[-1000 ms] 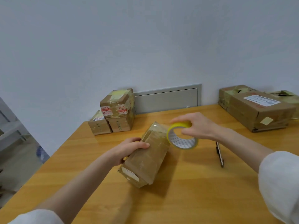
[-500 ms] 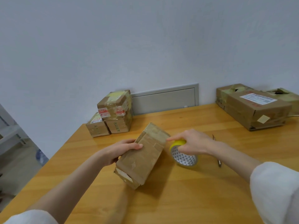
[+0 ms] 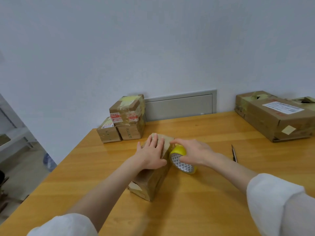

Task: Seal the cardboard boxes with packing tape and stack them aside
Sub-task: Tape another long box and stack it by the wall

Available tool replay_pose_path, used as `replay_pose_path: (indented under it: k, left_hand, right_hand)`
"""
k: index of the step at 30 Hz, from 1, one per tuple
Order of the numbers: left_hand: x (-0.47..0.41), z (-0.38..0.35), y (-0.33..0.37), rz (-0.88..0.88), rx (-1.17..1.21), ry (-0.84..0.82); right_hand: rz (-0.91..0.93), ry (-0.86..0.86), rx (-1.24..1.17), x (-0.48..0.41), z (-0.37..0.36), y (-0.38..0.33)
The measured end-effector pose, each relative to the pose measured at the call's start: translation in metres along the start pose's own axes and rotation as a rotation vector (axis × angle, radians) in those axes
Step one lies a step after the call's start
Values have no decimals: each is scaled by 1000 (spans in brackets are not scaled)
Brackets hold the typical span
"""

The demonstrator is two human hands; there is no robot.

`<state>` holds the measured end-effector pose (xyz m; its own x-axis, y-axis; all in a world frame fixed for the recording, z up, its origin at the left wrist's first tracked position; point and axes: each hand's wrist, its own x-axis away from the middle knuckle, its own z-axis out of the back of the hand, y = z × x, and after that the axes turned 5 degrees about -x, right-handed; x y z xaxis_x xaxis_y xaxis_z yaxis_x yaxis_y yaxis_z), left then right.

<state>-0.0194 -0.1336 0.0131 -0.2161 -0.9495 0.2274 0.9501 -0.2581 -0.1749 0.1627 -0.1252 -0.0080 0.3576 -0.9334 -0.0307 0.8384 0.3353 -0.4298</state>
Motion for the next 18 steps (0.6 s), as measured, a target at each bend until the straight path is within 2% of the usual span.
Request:
replay_pose_path:
  k: [3,8,12,15,18]
  left_hand:
    - [-1,-3,-9,-3,65,-38]
    - [-3,-3,-7,-9,32,-38]
    - [4,-1,-1,13,-96,109]
    - [16,-1,-1,102,-77,199]
    - [31,0,-11,214,-49,108]
  right_hand:
    - [20,-5,-9,-1,1,2]
    - [-14,27,-22,-1,-7,7]
    - [-35,51,21,-1,-13,2]
    - [-40,49,33,0,-13,4]
    - [-33,63,33,1,-13,3]
